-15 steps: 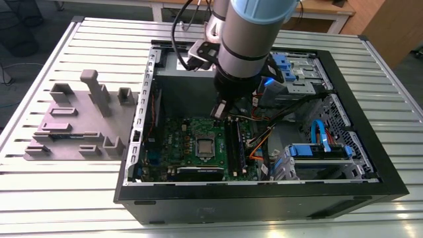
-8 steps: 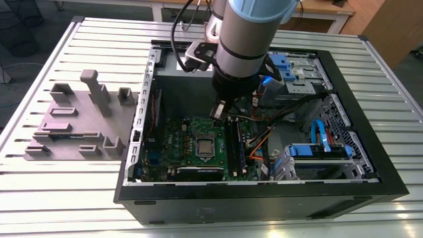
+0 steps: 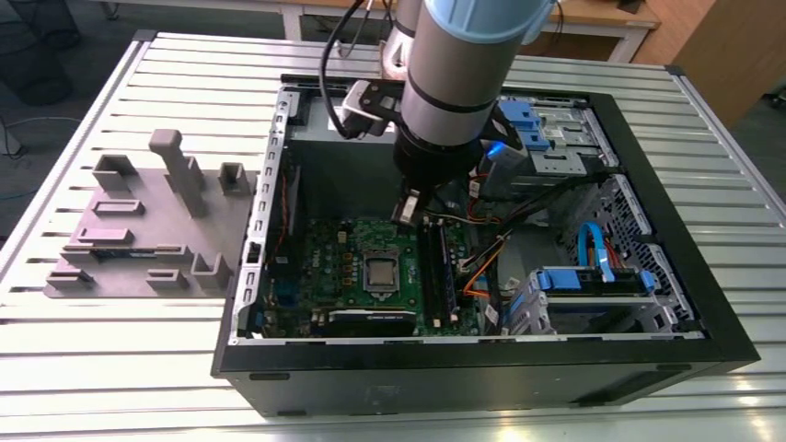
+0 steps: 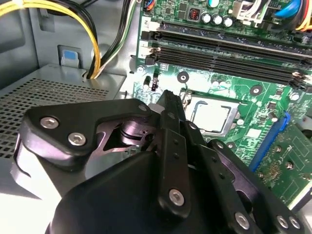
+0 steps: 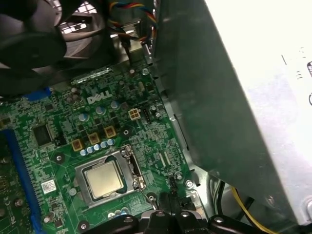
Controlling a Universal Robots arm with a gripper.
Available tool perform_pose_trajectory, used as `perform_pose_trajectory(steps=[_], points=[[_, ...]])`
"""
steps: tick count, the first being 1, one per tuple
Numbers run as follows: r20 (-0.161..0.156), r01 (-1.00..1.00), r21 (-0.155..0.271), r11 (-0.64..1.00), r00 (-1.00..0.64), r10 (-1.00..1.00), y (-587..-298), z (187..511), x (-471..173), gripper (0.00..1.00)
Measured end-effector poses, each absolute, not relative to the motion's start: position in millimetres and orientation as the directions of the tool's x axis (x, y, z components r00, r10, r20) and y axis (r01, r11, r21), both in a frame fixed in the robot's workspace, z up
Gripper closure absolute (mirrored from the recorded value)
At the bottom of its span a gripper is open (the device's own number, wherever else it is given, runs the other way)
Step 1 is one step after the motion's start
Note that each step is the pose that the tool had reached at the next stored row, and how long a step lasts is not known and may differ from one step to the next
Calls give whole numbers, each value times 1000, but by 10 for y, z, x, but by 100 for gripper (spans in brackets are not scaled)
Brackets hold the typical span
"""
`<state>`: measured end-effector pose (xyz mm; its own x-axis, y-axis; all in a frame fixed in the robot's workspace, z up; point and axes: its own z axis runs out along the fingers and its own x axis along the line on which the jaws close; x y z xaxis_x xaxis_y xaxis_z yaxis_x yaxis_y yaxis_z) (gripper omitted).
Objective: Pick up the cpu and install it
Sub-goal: 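Install the first cpu locking lever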
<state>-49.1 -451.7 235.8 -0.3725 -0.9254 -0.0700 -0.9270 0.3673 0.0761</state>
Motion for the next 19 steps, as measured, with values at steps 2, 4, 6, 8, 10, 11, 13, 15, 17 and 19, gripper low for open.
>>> perform_pose_trajectory(steps=[2,4,6,8,10,11,13,15,17,19], points=[[-66,-932,75,356,-361,-930,-4528,2356,-491,90],[-62,-935,73,348,-352,-934,-4535,2357,-491,90],[-57,-938,71,340,-345,-937,-4540,2357,-491,90],[-54,-942,70,328,-332,-942,-4541,2357,-491,90],[-52,-947,69,312,-316,-947,-4542,2356,-493,90],[-50,-950,69,305,-309,-950,-4542,2356,-494,90],[-44,-954,67,292,-295,-954,-4542,2360,-496,90],[-42,-957,66,282,-285,-958,-4543,2375,-499,90],[-42,-959,66,276,-279,-959,-4542,2390,-499,90],[-42,-960,66,271,-274,-961,-4543,2397,-501,90]])
